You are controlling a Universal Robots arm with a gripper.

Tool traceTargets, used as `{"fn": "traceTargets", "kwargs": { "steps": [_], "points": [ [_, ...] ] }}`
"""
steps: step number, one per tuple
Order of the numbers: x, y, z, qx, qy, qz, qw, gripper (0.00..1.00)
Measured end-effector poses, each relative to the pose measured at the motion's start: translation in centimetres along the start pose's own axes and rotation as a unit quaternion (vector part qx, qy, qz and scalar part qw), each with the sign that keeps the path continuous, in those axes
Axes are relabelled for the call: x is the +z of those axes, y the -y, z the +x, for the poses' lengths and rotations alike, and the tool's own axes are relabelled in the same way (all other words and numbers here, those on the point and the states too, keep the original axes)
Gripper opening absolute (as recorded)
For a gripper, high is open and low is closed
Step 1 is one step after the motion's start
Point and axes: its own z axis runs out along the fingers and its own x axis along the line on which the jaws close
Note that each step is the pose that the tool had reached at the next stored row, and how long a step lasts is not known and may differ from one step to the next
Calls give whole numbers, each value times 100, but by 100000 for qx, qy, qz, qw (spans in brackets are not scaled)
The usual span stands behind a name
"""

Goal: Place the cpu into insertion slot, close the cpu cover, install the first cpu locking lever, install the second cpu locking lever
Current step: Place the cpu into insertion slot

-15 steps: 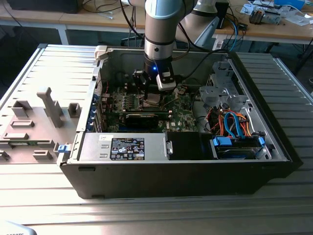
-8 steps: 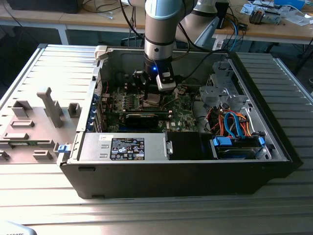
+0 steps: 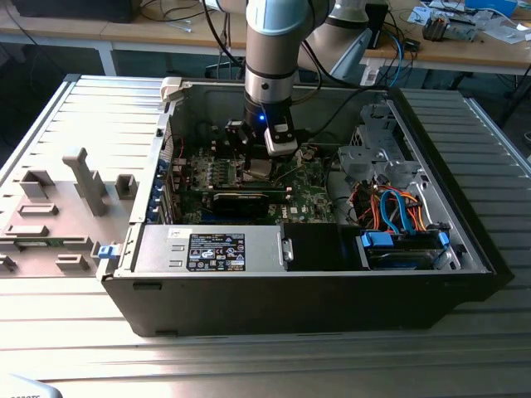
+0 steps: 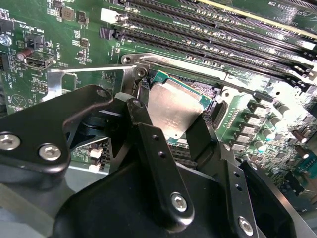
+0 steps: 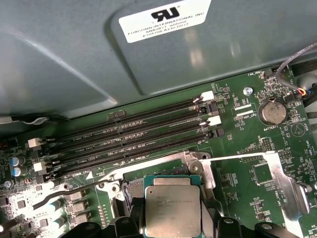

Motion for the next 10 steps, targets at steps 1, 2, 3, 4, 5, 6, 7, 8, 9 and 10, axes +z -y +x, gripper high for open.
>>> {"fn": "traceTargets", "kwargs": {
  "steps": [1,2,3,4,5,6,7,8,9,10],
  "points": [
    [1,0,0,35,1,-2,100000,54],
    [2,0,0,58,3,-4,100000,54],
    [3,0,0,83,3,-2,100000,54],
    [5,0,0,109,4,-3,100000,54],
    [6,0,0,131,5,-4,100000,54],
    [7,0,0,171,7,-6,100000,54],
    [10,0,0,221,9,-6,100000,54],
    [11,0,0,243,9,-8,100000,54],
    [11,0,0,267,9,-6,100000,54],
    [13,0,0,297,9,-5,100000,54]
  ]
}}
